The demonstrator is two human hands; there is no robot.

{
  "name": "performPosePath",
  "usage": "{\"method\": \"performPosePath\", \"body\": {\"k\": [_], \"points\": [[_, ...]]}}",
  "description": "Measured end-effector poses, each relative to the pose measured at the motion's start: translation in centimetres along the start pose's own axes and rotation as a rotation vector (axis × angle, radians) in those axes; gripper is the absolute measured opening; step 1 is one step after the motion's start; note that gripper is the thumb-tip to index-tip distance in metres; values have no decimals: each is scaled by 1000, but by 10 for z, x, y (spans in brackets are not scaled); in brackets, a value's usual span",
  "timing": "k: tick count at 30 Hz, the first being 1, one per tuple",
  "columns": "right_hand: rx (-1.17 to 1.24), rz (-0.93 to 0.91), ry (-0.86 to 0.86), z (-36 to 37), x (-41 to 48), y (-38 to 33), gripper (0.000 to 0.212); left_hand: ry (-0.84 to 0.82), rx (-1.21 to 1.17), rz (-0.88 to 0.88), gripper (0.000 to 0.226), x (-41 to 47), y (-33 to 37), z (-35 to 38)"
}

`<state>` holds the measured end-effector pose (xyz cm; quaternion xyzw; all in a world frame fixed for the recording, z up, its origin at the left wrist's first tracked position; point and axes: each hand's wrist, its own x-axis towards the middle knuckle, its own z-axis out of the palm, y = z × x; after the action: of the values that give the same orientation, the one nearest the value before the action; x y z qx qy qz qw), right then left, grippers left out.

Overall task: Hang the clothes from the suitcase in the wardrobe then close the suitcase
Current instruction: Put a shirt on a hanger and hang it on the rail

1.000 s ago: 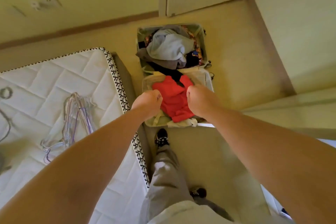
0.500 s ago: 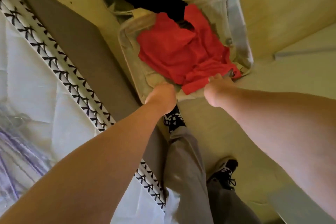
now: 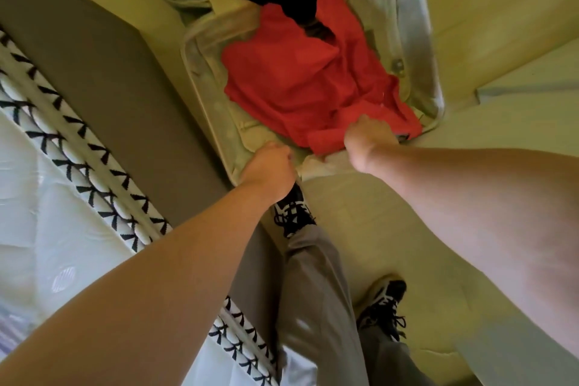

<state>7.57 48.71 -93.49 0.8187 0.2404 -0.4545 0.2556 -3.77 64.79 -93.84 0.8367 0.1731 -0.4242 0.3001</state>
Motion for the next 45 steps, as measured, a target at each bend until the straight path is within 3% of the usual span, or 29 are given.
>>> {"method": "performPosePath", "body": {"k": [4, 7, 10, 14, 16, 20, 22, 27, 31, 34, 38, 40, 42, 45], "points": [[203, 92, 138, -56, -47, 22, 51, -21, 8, -28, 34, -44, 24, -39], [253, 102, 301, -127, -101, 52, 45, 60, -41, 20, 33, -90, 52, -91], [433, 80, 402, -214, -171, 80, 56, 153, -81, 82, 33, -142, 83, -160], [677, 73, 578, -310, -279, 103, 42, 285, -194, 134, 28, -222, 124, -234], [796, 78, 602, -339, -309, 104, 45, 319, -307, 176, 27, -242, 134, -250], [1002, 32, 674, -389, -395, 102, 52, 402, -323, 252, 69, -307, 167, -288], [1148, 11, 729, -406, -426, 99, 48, 483, -269, 261, 76, -334, 181, -303], [1461, -53, 846, -442, -489, 109, 45, 637, -202, 213, 21, -400, 195, -339], [1510, -9, 963, -461, -534, 129, 40, 824, -367, 230, 15, -460, 200, -379], [1482, 72, 976, -464, -550, 136, 47, 848, -536, 295, 13, -484, 203, -408], [1159, 168, 1001, -455, -576, 132, 58, 871, -558, 401, 21, -507, 219, -432], [1045, -49, 1070, -450, -587, 125, 63, 870, -592, 454, 22, -521, 232, -437], [1069, -360, 943, -446, -592, 115, 57, 868, -617, 493, 27, -531, 241, -441], [1022, -425, 905, -445, -592, 108, 25, 843, -756, 526, 26, -542, 247, -444]]}}
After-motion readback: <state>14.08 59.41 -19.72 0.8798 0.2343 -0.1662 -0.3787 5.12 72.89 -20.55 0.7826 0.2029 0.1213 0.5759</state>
